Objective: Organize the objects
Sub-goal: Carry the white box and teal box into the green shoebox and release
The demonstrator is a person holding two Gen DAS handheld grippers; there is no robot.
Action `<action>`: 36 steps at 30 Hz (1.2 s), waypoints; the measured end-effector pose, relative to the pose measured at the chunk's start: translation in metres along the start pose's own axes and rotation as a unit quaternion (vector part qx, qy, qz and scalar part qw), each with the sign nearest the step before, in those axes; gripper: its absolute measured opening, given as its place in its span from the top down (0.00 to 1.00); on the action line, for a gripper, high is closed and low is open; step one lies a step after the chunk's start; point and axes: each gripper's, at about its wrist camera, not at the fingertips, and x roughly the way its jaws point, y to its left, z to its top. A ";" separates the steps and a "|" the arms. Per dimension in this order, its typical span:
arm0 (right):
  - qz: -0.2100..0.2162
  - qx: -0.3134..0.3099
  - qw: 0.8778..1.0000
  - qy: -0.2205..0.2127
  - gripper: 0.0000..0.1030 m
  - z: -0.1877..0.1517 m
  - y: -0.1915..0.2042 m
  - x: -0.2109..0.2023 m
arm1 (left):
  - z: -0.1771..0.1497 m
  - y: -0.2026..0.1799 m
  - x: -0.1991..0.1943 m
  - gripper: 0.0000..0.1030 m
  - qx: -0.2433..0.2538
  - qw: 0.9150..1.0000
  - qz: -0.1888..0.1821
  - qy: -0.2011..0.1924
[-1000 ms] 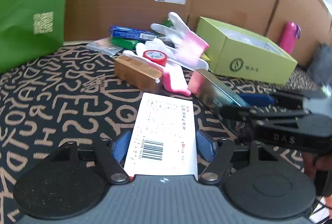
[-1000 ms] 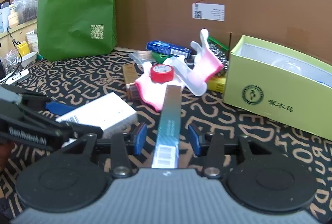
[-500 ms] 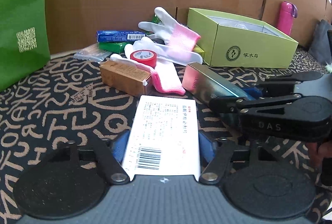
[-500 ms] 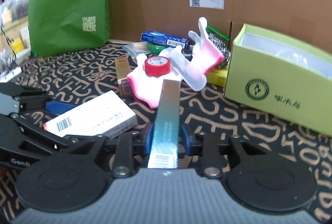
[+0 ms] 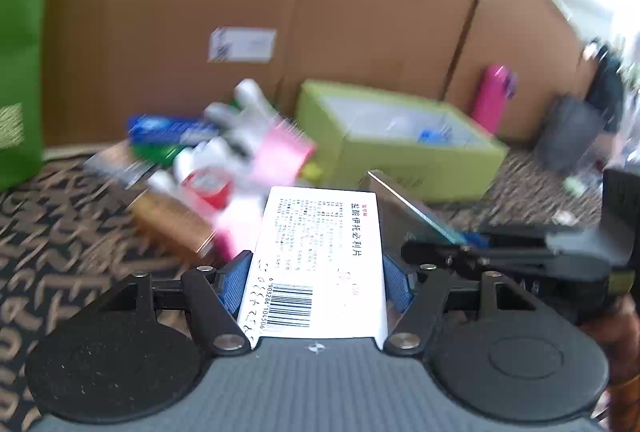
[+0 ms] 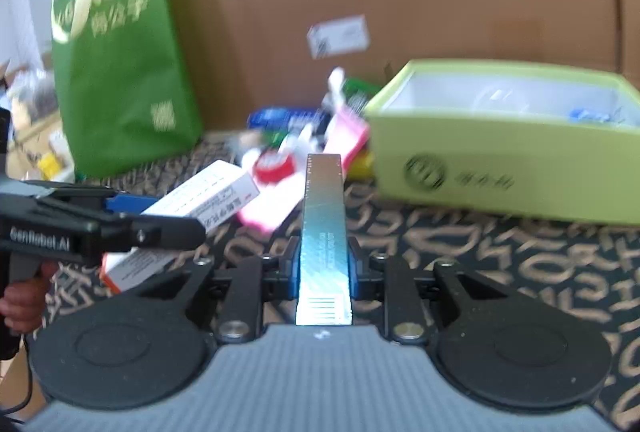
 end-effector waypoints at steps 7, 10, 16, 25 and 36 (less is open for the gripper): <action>-0.068 -0.013 0.995 -0.076 0.79 0.048 -0.038 -0.029 | 0.065 -0.024 0.027 0.32 0.011 0.998 -0.032 -0.045; -0.098 -0.003 0.991 -0.091 0.79 0.069 -0.060 -0.025 | 0.092 -0.031 0.050 0.32 0.008 0.998 -0.045 -0.045; -0.143 0.018 0.986 -0.078 0.79 0.102 -0.110 0.015 | 0.127 -0.044 0.117 0.32 -0.006 1.000 -0.010 -0.027; -0.188 -0.011 0.980 -0.063 0.79 0.114 -0.149 0.067 | 0.136 -0.046 0.188 0.32 0.014 0.999 0.040 -0.003; -0.188 -0.020 0.982 -0.028 0.45 0.087 -0.148 0.078 | 0.122 -0.038 0.183 0.13 -0.002 1.000 -0.008 -0.026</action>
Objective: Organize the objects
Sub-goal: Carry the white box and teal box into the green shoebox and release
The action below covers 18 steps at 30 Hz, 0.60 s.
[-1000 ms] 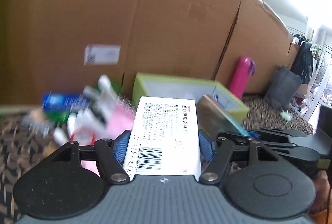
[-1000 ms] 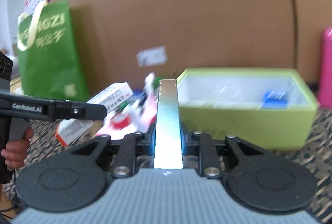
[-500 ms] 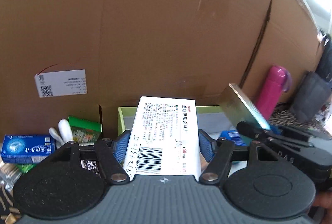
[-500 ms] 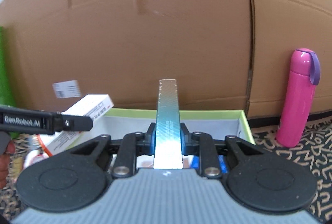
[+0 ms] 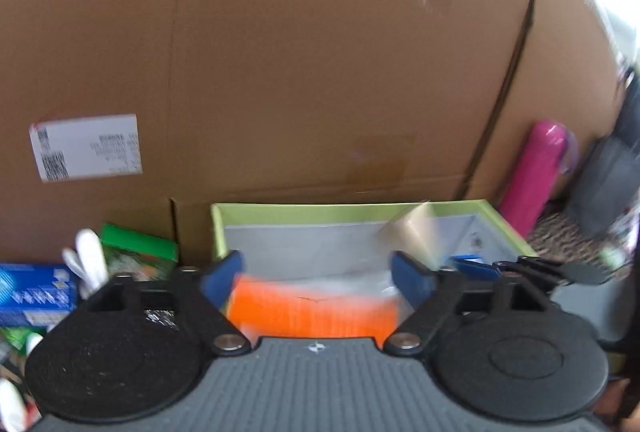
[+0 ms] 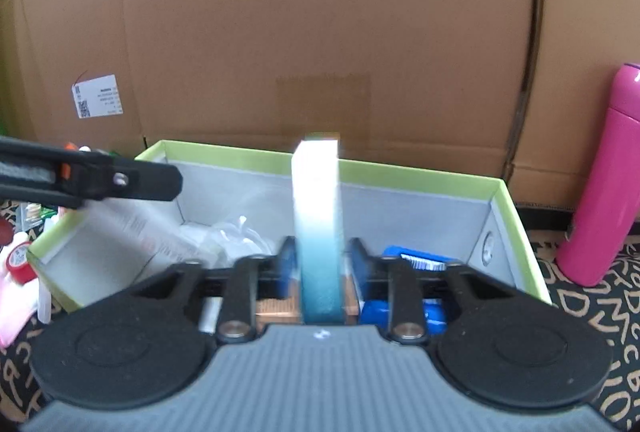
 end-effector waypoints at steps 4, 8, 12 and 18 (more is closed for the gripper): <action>-0.011 0.020 0.998 -0.066 0.10 0.004 -0.005 -0.040 | -0.002 0.004 -0.028 0.09 -0.023 0.999 -0.004 -0.022; -0.005 0.033 0.993 -0.112 0.00 -0.004 0.000 -0.083 | -0.003 0.006 -0.065 0.06 -0.047 0.997 -0.006 -0.058; 0.017 0.048 0.991 -0.127 0.00 -0.022 0.012 -0.113 | -0.015 0.004 -0.100 0.03 -0.054 0.995 -0.010 -0.089; 0.045 0.055 0.990 -0.125 0.00 -0.057 0.039 -0.138 | -0.047 -0.004 -0.132 0.02 -0.041 0.994 0.009 -0.103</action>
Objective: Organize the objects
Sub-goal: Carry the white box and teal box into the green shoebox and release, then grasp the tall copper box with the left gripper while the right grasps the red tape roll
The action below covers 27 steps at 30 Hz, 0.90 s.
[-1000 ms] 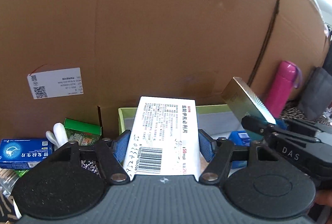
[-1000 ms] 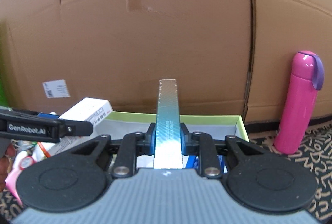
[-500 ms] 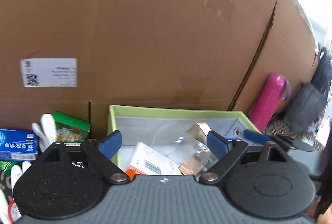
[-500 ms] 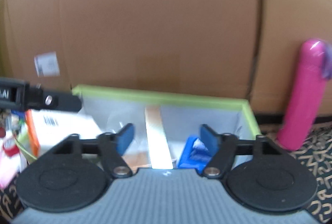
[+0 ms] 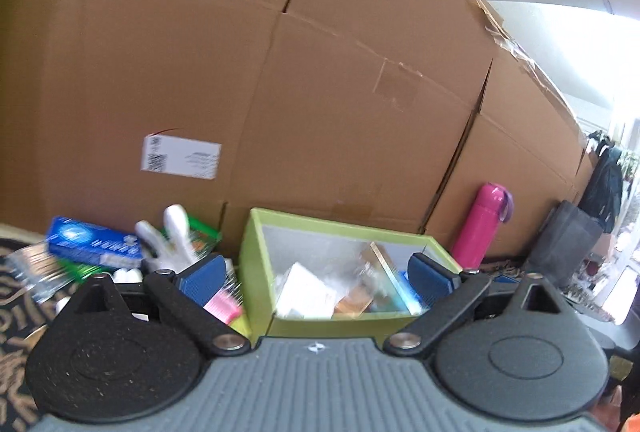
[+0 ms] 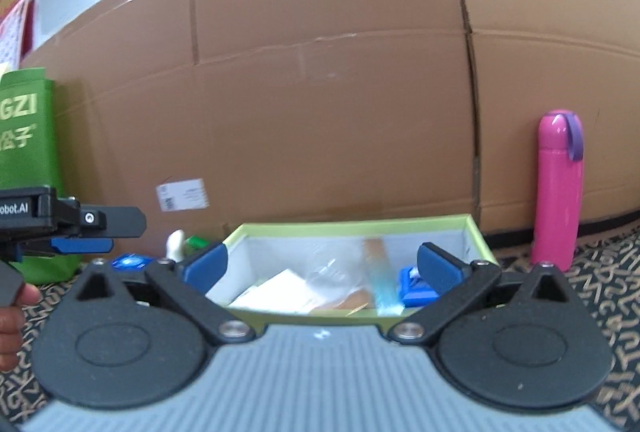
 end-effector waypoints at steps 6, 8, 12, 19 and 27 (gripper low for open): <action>0.023 0.019 0.999 0.028 0.00 -0.033 0.019 -0.009 | -0.031 0.014 -0.031 0.02 -0.008 0.999 0.046 0.005; 0.033 0.025 0.998 0.042 0.00 -0.042 0.026 -0.009 | -0.040 0.022 -0.038 0.02 -0.021 0.998 0.060 0.011; 0.046 0.029 0.996 0.072 0.00 -0.051 0.040 0.003 | -0.056 0.041 -0.048 0.02 -0.040 0.994 0.092 0.030; 0.072 0.038 0.990 0.113 0.00 -0.065 0.058 0.012 | -0.082 0.088 -0.049 0.02 -0.117 0.979 0.150 0.074; 0.075 0.022 0.991 0.112 0.00 -0.063 0.071 0.008 | -0.074 0.125 -0.040 0.03 -0.171 0.964 0.195 0.056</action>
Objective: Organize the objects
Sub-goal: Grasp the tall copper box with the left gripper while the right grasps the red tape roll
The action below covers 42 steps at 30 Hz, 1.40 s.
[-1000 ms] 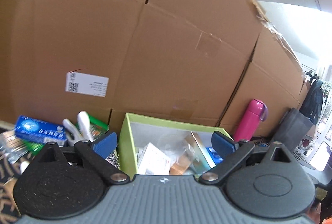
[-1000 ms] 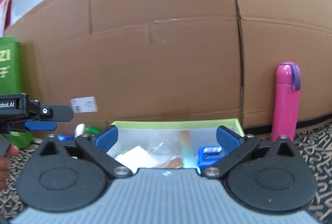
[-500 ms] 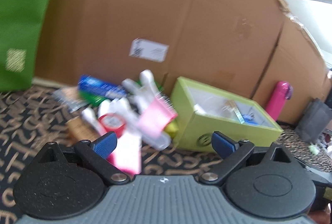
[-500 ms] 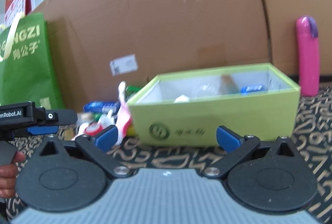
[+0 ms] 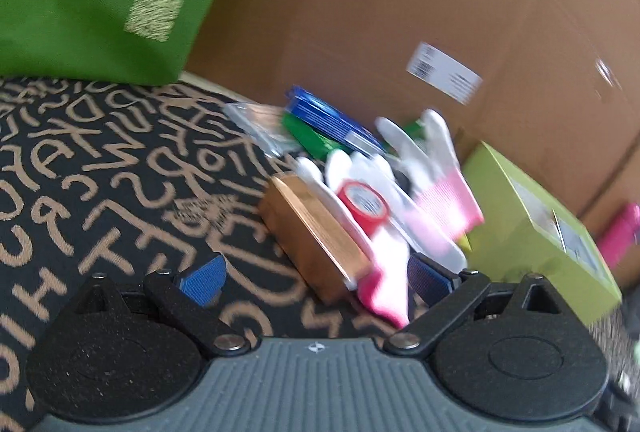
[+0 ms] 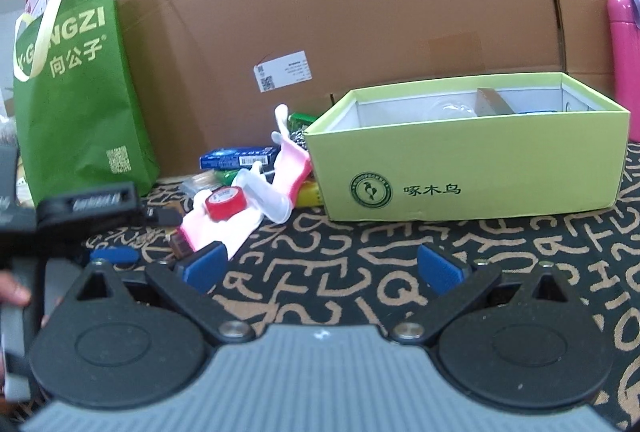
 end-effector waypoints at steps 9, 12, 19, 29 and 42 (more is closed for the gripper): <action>0.017 -0.017 1.000 0.009 0.00 -0.003 0.013 0.004 | 0.016 -0.007 0.031 0.24 0.053 0.998 0.031 0.000; 0.022 -0.042 0.999 0.012 0.00 -0.002 0.022 0.009 | 0.014 -0.010 0.029 0.52 0.097 0.995 0.018 0.007; 0.043 -0.135 0.990 0.019 0.18 0.014 0.049 0.044 | 0.015 0.011 0.000 0.71 0.134 0.989 -0.015 0.055; 0.086 -0.172 0.979 0.065 0.54 0.042 0.089 0.140 | 0.004 0.031 -0.033 0.71 0.161 0.985 -0.004 0.059; 0.081 -0.198 0.975 0.066 0.56 0.041 0.102 0.148 | 0.003 0.029 -0.025 0.72 0.180 0.982 -0.016 0.061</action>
